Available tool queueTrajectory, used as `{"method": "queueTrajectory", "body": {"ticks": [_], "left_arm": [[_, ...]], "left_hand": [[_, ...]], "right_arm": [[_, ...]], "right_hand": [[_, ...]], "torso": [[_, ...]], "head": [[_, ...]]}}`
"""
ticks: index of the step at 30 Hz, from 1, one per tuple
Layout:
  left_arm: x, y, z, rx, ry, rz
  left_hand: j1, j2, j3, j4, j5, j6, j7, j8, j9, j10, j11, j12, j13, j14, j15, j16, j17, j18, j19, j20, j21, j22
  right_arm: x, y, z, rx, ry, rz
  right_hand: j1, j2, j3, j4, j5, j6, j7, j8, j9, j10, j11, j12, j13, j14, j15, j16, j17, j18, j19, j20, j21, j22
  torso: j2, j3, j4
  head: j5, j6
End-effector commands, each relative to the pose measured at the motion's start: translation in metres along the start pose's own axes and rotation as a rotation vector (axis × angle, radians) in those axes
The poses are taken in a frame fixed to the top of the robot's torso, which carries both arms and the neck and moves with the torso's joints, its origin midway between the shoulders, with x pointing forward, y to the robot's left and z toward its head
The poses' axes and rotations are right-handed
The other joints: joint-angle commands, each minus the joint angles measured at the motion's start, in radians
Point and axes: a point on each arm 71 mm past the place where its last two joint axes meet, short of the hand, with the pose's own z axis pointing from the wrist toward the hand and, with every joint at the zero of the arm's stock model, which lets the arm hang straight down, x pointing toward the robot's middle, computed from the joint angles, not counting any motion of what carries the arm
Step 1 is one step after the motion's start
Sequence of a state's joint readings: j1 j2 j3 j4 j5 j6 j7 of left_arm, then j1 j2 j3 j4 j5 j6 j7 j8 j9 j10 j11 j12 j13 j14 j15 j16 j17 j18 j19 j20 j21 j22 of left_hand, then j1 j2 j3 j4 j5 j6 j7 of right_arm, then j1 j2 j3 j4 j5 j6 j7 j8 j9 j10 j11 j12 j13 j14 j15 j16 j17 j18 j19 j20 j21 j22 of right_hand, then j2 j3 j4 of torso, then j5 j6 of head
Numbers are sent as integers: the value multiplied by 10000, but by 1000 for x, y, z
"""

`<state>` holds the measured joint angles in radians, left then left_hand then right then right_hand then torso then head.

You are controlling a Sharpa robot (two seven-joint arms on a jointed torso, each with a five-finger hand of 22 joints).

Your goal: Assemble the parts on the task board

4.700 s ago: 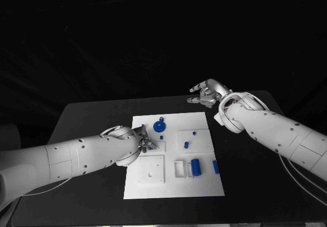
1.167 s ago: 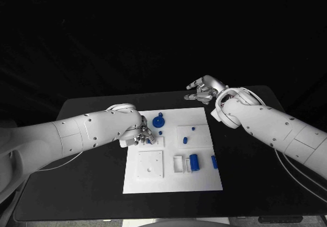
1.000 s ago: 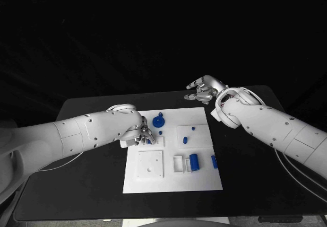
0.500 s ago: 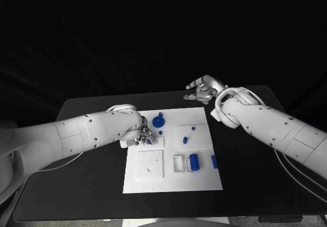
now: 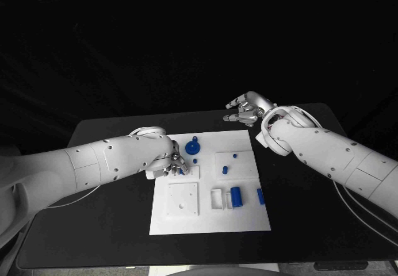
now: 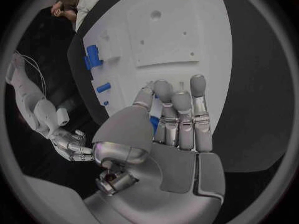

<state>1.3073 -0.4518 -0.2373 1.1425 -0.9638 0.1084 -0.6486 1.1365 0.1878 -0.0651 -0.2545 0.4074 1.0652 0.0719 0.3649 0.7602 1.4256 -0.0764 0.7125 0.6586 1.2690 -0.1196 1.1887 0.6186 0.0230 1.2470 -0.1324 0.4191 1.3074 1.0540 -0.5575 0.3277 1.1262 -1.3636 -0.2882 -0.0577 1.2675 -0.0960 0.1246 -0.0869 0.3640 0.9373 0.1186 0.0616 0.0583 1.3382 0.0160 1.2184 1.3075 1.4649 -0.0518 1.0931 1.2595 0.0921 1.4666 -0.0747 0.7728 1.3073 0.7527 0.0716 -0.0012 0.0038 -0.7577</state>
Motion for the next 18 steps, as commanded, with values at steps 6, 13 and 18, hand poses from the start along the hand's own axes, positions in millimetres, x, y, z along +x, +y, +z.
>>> {"method": "queueTrajectory", "body": {"ticks": [6,13,18], "left_arm": [[1,-3,0,141,-150,120],[2,-5,0,164,0,118],[4,-6,1,178,123,105]], "left_hand": [[313,395,16,-40,67,1083,-1058,33,59,-112,-91,33,7,-13,-31,65,-14,-119,-2,-52,11,187],[313,395,16,-40,67,1083,-1058,33,59,-112,-91,33,7,-13,-31,65,-14,-119,-2,-52,11,187],[310,401,21,-41,62,1079,-1055,36,54,-117,-90,41,7,-18,-30,74,-16,-121,-10,-50,18,189]], "right_arm": [[2,1,0,-63,137,-75],[2,1,0,-62,149,-74],[2,1,0,-64,157,-71]], "right_hand": [[-87,5,18,-45,66,73,30,-21,15,-56,2,-54,99,-48,-6,-64,-17,178,218,45,-60,892],[-108,6,40,-76,71,60,31,-22,14,-51,0,-48,103,-40,-8,-55,-10,178,230,43,-56,894],[-108,6,40,-76,71,60,31,-22,14,-51,0,-48,103,-40,-8,-55,-10,178,230,43,-56,894]], "torso": [[-5,-3,-4],[-5,-4,4],[-4,-7,-7]], "head": [[-11,-7],[-14,-17],[-15,-20]]}}
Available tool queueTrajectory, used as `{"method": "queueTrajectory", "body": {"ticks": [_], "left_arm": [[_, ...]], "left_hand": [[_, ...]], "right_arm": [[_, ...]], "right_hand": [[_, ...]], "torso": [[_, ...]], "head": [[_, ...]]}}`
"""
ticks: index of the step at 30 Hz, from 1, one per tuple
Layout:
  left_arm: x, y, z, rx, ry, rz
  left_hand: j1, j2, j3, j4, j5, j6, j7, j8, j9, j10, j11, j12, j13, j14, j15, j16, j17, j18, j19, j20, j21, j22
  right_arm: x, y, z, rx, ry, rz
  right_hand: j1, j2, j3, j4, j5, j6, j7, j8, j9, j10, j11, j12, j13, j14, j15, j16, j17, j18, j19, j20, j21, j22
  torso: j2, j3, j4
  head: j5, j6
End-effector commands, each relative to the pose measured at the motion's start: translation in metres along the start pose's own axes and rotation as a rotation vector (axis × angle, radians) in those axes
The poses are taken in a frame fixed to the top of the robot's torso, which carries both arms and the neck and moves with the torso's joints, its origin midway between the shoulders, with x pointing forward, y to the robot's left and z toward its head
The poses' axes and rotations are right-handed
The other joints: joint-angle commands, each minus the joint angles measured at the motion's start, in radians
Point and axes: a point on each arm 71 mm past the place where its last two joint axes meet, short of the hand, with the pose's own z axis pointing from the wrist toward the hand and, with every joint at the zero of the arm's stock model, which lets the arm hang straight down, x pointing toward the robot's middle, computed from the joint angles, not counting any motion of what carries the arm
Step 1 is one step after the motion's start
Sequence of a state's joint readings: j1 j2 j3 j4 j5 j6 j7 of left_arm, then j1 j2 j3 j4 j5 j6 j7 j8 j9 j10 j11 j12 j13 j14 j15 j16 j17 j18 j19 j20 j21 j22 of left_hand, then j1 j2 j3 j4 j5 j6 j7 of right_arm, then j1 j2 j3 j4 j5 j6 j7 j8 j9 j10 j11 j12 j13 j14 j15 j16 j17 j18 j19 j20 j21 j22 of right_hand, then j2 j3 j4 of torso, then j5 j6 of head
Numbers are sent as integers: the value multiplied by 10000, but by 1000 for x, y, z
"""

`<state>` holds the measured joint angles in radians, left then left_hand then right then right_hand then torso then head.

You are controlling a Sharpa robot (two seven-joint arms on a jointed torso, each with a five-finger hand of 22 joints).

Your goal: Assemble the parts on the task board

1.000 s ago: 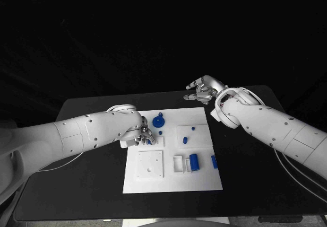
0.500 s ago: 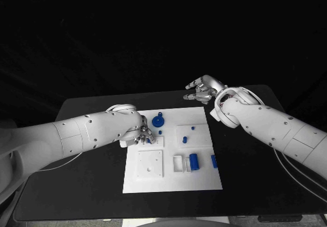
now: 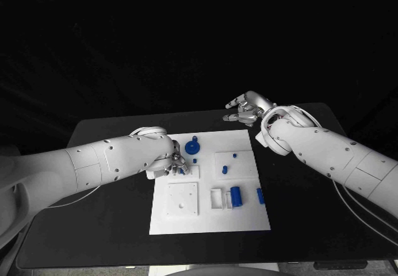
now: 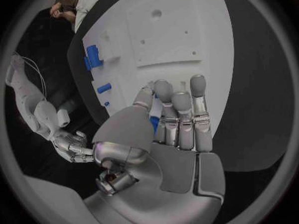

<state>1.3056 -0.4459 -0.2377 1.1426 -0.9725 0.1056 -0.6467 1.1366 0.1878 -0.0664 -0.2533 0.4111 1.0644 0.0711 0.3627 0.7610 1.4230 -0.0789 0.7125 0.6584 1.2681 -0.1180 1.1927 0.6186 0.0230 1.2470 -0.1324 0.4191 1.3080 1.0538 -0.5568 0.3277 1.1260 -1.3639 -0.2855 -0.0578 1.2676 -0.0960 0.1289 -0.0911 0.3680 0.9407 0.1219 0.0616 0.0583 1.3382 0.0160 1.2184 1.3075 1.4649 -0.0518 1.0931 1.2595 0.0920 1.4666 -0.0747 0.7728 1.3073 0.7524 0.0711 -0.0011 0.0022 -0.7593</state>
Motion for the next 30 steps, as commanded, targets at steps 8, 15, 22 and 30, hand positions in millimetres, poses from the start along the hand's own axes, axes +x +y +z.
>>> {"method": "queueTrajectory", "body": {"ticks": [8,15,22,30], "left_arm": [[6,-3,1,132,278,-16],[6,-2,1,118,304,-18],[5,0,2,70,326,-22],[5,0,3,-10,464,-66]], "left_hand": [[310,401,34,-53,25,1088,-1047,58,47,-92,-65,41,9,-9,-45,34,-16,-122,-10,-50,19,183],[310,401,34,-53,25,1088,-1047,58,47,-92,-65,41,9,-9,-45,34,-16,-122,-10,-50,19,183],[309,409,46,-63,18,1072,-1044,69,48,-108,-61,51,6,-20,-43,43,-25,-120,-20,-49,28,181],[309,409,46,-63,18,1072,-1044,69,48,-108,-61,51,6,-20,-43,43,-25,-120,-20,-49,28,181]], "right_arm": [[1,1,0,-58,131,-73],[2,1,0,-56,136,-70],[2,0,0,-51,144,-71],[2,0,0,-50,172,-73]], "right_hand": [[-108,6,-3,-33,31,26,-2,-22,14,-51,0,-48,103,-40,-8,-55,-10,179,230,43,-56,894],[-108,6,-3,-33,31,26,-2,-22,14,-51,0,-48,103,-40,-8,-55,-10,179,230,43,-56,894],[-108,6,-3,-33,31,26,-2,-22,14,-51,0,-48,103,-40,-8,-55,-10,179,230,43,-56,894],[-108,6,-3,-33,31,26,-2,-22,14,-51,0,-48,103,-40,-8,-55,-10,179,230,43,-56,894]], "torso": [[-3,2,-6],[-3,6,0],[-4,2,-4],[0,3,-8]], "head": [[-4,-33],[-22,-44],[-16,-50],[-2,-54]]}}
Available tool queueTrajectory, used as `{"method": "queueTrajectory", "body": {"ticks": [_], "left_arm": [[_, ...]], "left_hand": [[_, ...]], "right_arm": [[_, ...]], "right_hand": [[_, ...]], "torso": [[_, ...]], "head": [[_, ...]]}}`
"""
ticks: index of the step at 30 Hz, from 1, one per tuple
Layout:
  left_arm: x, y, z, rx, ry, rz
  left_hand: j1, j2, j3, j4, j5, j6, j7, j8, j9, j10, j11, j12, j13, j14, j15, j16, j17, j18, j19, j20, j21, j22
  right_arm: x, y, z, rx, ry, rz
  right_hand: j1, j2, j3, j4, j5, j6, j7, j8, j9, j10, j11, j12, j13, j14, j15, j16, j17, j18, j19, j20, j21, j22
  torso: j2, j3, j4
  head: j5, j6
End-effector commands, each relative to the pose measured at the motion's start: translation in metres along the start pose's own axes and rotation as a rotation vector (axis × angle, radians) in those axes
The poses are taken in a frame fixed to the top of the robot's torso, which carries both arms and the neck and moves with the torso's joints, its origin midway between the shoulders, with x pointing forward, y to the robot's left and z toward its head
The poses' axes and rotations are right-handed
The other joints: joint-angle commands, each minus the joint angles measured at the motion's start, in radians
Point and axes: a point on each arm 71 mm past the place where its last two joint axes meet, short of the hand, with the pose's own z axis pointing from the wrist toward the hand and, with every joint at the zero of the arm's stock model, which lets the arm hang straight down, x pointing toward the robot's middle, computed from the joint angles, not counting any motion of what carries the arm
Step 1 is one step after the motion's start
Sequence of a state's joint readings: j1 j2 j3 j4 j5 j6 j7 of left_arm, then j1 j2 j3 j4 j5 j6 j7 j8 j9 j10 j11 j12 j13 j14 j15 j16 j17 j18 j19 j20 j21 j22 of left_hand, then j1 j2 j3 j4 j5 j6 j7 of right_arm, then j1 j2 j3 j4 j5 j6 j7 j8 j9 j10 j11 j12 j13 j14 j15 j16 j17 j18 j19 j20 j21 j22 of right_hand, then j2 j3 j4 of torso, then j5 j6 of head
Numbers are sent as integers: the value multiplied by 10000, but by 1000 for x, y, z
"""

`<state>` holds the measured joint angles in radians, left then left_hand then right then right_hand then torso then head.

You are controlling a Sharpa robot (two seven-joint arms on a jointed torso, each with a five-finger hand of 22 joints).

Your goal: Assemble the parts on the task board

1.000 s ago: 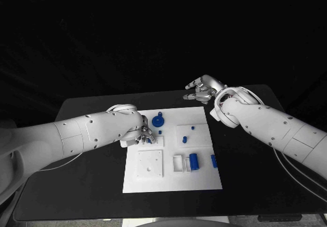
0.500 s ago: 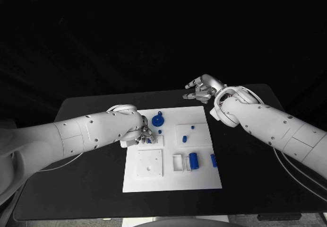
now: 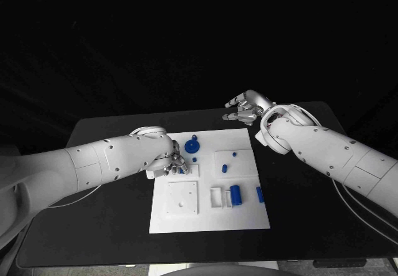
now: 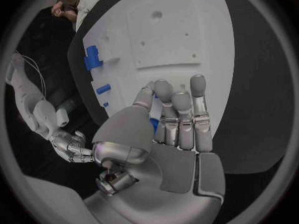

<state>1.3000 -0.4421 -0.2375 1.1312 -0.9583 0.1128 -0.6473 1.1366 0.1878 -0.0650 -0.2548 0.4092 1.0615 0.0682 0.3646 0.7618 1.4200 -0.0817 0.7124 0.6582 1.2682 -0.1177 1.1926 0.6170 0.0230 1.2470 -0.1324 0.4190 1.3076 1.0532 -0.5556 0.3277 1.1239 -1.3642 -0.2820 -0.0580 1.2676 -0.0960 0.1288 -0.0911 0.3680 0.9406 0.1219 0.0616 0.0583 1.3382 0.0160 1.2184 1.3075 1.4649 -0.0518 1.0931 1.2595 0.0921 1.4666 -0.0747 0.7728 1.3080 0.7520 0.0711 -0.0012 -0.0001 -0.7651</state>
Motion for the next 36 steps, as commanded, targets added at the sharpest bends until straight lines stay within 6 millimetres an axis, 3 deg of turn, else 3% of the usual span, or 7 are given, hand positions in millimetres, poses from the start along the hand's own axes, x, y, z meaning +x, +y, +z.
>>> {"method": "queueTrajectory", "body": {"ticks": [1,12,20,30,31,33,36], "left_arm": [[3,-1,1,35,327,28],[4,-4,4,-29,533,-140],[5,-5,4,28,527,-275],[4,-4,5,52,455,-425],[4,-4,5,46,443,-437],[3,-3,5,30,411,-465],[2,-2,6,-2,374,-489]], "left_hand": [[309,409,32,-48,38,1101,-1015,50,39,-78,-33,51,8,-21,-47,43,-9,-120,-20,-49,29,185],[183,459,0,108,9,1137,-1042,125,103,-79,-38,82,16,-39,-48,68,-1,-128,-33,-47,34,185],[94,352,-101,521,-9,1194,-1092,202,241,-29,-52,74,-12,-26,-52,81,3,-130,-26,-41,34,182],[124,-272,-411,1637,-189,1206,-1130,146,285,-41,-67,65,-24,-37,-66,63,-7,-166,-1,-62,-27,177],[96,-311,-441,1706,-247,1211,-1134,149,288,-44,-69,66,-24,-42,-67,60,-9,-169,0,-64,-30,177],[38,-354,-509,1853,-755,1220,-1135,158,299,-51,-72,69,-21,-43,-70,61,-9,-177,0,-70,-36,177],[-133,-567,-706,2136,-1085,1227,-1136,179,325,-71,-69,78,-16,-60,-74,52,-17,-193,0,-80,-55,174]], "right_arm": [[1,1,0,-64,136,-71],[1,1,0,-71,145,-70],[2,1,0,-71,149,-69],[2,1,0,-73,145,-66],[2,1,0,-72,143,-66],[2,1,0,-71,140,-67],[2,1,0,-70,137,-68]], "right_hand": [[-109,6,-2,-34,32,27,-2,-22,14,-51,0,-48,103,-40,-8,-55,-10,178,230,43,-56,887],[-120,24,19,-68,41,29,-1,-22,14,-61,0,-60,95,-44,-8,-69,-14,179,227,43,-86,882],[-120,24,19,-68,41,29,-1,-22,14,-61,0,-60,95,-44,-8,-69,-14,179,227,43,-86,882],[-131,26,17,-60,40,19,-1,-22,14,-67,2,-69,89,-48,-7,-79,-19,181,225,44,-96,880],[-143,21,7,-45,24,15,-2,-22,14,-66,1,-66,90,-45,-7,-72,-15,181,226,44,-99,880],[-146,20,5,-43,22,15,-3,-22,14,-65,1,-66,91,-44,-7,-71,-14,181,226,44,-99,879],[-146,20,5,-43,22,15,-3,-22,14,-65,1,-66,91,-44,-7,-71,-14,181,226,44,-99,879]], "torso": [[3,4,-8],[21,0,-24],[4,9,5],[-2,-2,0],[-2,-2,-2],[-1,-1,1],[-2,-2,7]], "head": [[19,-1],[-32,-4],[-76,-40],[-83,-52],[-81,-48],[-74,-50],[-77,-41]]}}
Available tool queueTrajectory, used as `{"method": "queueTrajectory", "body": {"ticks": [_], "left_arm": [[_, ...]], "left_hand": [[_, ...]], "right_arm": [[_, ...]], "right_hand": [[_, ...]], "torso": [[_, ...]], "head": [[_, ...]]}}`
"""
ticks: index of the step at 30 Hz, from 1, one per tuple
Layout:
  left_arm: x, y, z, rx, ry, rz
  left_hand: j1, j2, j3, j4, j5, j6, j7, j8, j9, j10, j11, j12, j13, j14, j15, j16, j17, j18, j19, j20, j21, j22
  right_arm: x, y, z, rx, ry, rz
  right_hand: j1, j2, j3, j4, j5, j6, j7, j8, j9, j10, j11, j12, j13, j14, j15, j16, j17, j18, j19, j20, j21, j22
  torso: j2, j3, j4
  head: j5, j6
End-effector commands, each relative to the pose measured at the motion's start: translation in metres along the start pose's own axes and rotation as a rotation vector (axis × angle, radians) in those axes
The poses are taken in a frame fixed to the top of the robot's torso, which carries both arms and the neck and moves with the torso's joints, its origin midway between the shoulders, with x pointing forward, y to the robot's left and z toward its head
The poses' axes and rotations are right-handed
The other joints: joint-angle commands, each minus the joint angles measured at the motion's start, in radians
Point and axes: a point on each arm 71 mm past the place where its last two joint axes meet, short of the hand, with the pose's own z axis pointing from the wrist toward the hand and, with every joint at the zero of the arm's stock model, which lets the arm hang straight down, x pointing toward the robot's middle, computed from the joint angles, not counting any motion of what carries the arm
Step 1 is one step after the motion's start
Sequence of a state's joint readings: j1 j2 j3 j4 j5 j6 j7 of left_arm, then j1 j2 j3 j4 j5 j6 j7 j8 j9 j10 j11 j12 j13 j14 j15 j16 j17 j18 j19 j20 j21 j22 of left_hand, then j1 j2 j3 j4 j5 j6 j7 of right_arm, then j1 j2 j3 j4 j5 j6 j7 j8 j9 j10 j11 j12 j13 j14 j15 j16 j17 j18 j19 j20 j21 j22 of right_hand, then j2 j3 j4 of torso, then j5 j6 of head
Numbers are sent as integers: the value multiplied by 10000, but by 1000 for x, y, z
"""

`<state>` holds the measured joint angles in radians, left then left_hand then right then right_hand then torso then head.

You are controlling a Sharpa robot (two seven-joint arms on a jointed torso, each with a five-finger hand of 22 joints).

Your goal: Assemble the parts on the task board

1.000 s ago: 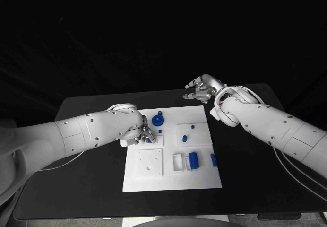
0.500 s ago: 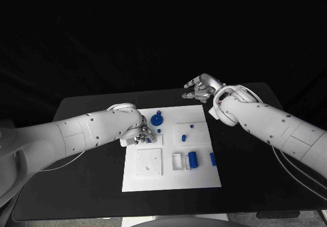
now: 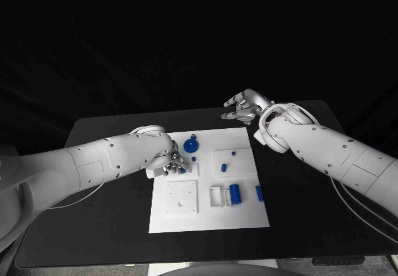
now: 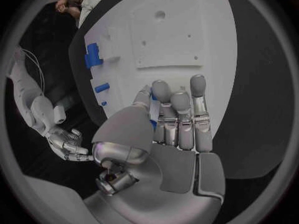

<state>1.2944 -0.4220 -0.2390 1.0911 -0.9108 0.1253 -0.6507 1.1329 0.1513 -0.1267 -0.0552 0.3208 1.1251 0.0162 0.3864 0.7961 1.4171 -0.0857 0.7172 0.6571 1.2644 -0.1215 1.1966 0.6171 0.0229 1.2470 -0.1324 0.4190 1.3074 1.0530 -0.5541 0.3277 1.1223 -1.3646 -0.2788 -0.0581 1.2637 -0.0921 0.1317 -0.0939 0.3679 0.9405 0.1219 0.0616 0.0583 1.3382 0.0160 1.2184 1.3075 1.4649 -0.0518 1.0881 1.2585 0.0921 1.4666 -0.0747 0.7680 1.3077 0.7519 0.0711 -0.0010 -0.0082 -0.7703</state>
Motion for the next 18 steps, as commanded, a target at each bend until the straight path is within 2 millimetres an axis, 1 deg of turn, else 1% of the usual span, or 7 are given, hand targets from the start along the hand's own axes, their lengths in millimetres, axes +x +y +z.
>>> {"method": "queueTrajectory", "body": {"ticks": [1,7,10,13,15,16,18], "left_arm": [[1,-2,0,141,48,-131],[-1,1,0,65,-44,-103],[-2,4,1,14,-117,-109],[-3,6,1,-25,-185,-132],[-4,8,1,-37,-223,-144],[-4,9,1,-45,-249,-155],[-5,12,0,-67,-339,-177]], "left_hand": [[-142,-261,-138,215,-341,595,-615,-31,-9,-49,-29,31,-5,-23,-39,13,-20,-196,3,-84,-58,177],[-331,-655,-327,599,-831,582,-594,12,43,-96,-15,56,4,-58,-37,17,-30,-219,-4,-93,-100,177],[-454,-920,-348,750,-1214,593,-580,38,64,-111,-7,65,5,-73,-30,21,-35,-219,-6,-88,-113,178],[-551,-1211,-123,1019,-1526,600,-571,56,78,-122,-4,77,2,-81,-29,31,-42,-219,2,-87,-121,181],[-613,-1440,102,1239,-1786,609,-571,63,80,-127,-4,82,-2,-79,-28,36,-49,-219,4,-86,-127,181],[-631,-1629,326,1430,-1910,615,-570,64,77,-127,-4,86,-6,-84,-27,33,-57,-220,6,-87,-132,181],[-618,-1912,649,1746,-2013,623,-564,70,76,-133,-1,91,-16,-96,-24,40,-67,-221,5,-85,-144,181]], "right_arm": [[1,1,0,-76,100,-68],[1,0,0,-68,84,-71],[0,0,0,-57,79,-70],[0,-1,-1,-48,71,-72],[0,-1,-1,-45,67,-73],[0,-1,-1,-44,65,-74],[-1,-2,-1,-39,59,-75]], "right_hand": [[-107,-19,-24,-14,22,15,-2,-22,14,-65,1,-66,90,-44,-7,-21,-4,181,226,44,-51,883],[-115,-37,-41,-2,20,-34,1,-27,11,-77,4,-80,80,-52,-5,-39,-14,182,222,46,-65,881],[-115,-37,-41,-2,20,-34,1,-27,11,-77,4,-80,80,-52,-5,-39,-14,182,222,46,-65,881],[-115,-37,-41,-2,20,-34,1,-27,11,-77,4,-80,80,-52,-5,-39,-14,182,222,46,-65,881],[-115,-37,-41,-2,20,-34,1,-27,11,-77,4,-80,80,-52,-5,-39,-14,182,222,46,-65,881],[-115,-37,-41,-2,20,-34,1,-27,11,-77,4,-80,80,-52,-5,-39,-14,182,222,46,-65,881],[-115,-37,-41,-2,20,-34,1,-27,11,-77,4,-80,80,-52,-5,-39,-14,182,222,46,-65,881]], "torso": [[-1,-3,3],[1,-9,-2],[5,-12,-5],[10,-15,-4],[12,-19,-3],[13,-22,-3],[11,-21,-1]], "head": [[2,12],[3,19],[-6,27],[-8,32],[-5,32],[-5,30],[-11,21]]}}
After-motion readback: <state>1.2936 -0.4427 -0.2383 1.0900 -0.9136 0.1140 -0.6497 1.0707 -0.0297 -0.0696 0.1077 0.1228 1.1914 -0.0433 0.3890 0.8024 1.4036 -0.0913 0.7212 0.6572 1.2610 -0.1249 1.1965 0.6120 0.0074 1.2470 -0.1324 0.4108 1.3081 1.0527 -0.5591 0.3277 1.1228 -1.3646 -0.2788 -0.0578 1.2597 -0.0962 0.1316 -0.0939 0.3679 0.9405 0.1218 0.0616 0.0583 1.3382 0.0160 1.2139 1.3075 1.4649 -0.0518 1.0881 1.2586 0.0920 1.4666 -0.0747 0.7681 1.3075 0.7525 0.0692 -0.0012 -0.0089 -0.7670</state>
